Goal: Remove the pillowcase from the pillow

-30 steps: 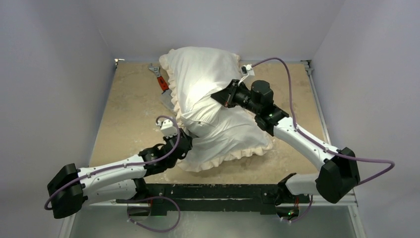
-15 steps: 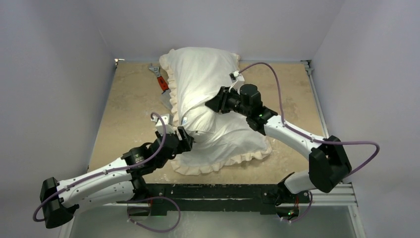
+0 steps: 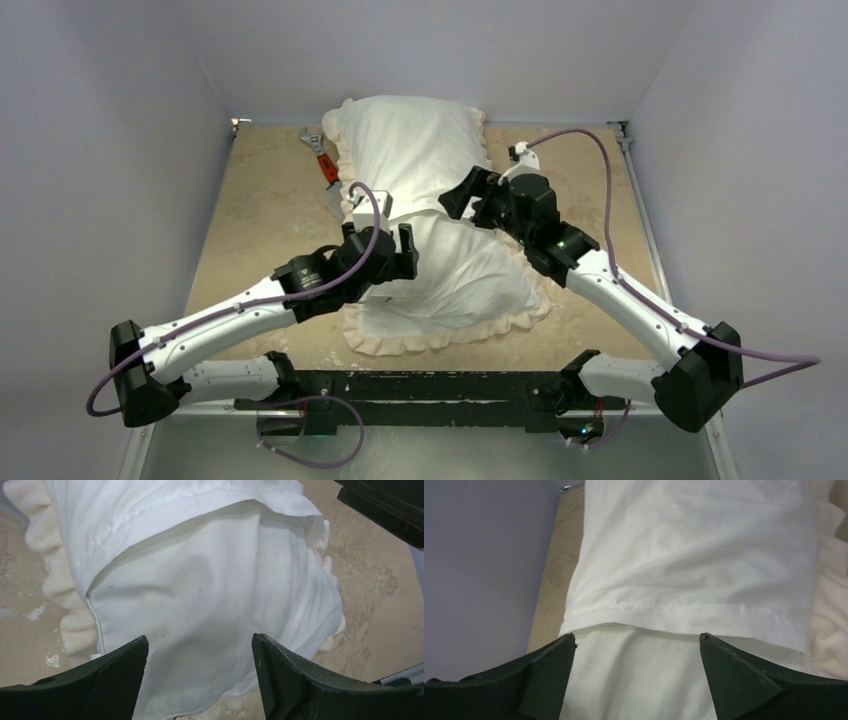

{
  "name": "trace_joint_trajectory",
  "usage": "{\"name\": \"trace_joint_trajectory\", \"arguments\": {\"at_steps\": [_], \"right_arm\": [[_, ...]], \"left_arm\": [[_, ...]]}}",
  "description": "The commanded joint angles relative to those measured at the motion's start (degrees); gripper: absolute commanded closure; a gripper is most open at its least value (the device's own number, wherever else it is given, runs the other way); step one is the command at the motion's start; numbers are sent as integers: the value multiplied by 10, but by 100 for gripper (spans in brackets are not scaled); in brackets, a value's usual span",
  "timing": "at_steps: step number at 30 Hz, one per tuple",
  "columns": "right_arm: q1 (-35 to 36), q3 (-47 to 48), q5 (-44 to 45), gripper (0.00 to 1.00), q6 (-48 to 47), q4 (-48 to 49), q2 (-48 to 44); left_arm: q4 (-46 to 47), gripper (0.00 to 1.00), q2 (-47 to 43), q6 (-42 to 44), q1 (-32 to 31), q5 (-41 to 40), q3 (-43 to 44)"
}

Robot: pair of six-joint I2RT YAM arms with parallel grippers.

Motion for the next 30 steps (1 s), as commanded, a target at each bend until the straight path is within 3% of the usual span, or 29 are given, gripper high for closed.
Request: {"name": "trace_joint_trajectory", "arguments": {"at_steps": [1, 6, 14, 22, 30], "right_arm": [[-3, 4, 100, 3, 75, -115, -41], [-3, -18, 134, 1, 146, -182, -51], [-4, -63, 103, 1, 202, -201, -45], [-3, -89, 70, 6, 171, -181, -38], [-3, -81, 90, 8, 157, -219, -20]], "left_arm": [[18, 24, 30, 50, -2, 24, 59], [12, 23, 95, 78, -2, 35, 123], [-27, 23, 221, 84, -2, -36, 187], [-16, 15, 313, 69, 2, -74, 183], [48, 19, 345, 68, 29, -46, 152]]}}
